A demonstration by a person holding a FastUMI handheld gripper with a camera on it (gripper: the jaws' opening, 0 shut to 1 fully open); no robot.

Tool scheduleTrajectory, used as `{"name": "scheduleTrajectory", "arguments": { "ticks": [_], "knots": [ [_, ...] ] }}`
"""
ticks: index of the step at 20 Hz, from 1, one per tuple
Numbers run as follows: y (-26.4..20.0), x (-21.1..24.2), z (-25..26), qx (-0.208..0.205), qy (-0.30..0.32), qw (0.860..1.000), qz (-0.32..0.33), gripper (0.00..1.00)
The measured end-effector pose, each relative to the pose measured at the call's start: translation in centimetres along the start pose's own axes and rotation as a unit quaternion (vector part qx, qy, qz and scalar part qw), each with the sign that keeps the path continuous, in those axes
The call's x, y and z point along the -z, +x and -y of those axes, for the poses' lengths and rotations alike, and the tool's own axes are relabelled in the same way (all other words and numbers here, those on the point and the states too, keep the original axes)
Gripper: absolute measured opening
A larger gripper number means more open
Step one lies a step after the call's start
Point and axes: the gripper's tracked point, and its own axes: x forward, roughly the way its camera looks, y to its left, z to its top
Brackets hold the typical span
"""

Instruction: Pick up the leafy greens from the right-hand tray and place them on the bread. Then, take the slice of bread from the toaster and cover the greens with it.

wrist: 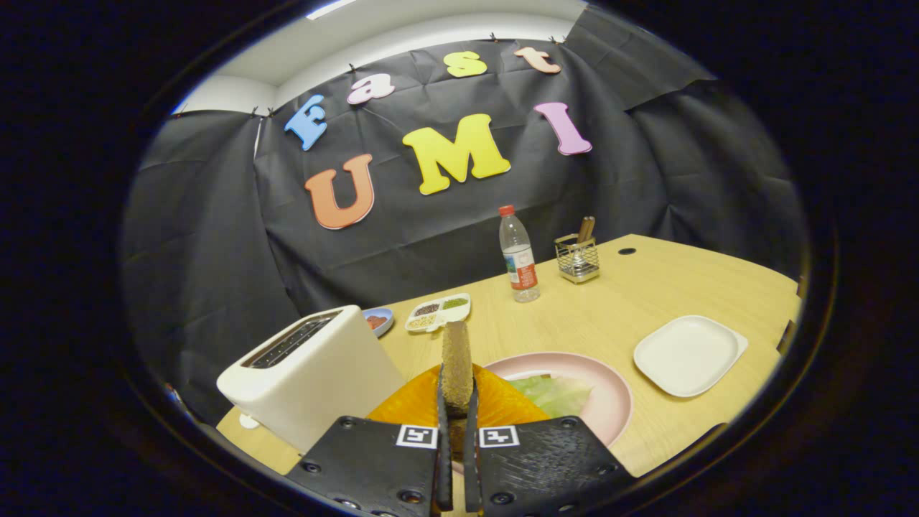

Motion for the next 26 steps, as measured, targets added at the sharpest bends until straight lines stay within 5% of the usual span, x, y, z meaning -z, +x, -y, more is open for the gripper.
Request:
{"name": "scheduleTrajectory", "arguments": {
  "ticks": [6, 16, 24, 26],
  "knots": [
    [-0.1, 0.1, 1.9, 0.033, -0.045, 0.998, -0.005, 0.15],
    [0.1, 0.7, 6.0, 0.063, -0.056, 0.996, -0.034, 0.65],
    [0.0, -6.7, 7.6, 0.046, -0.122, 0.991, 0.038, 0.96],
    [-1.3, -9.2, 7.2, 0.033, -0.137, 0.988, 0.069, 0.97]
  ]
}}
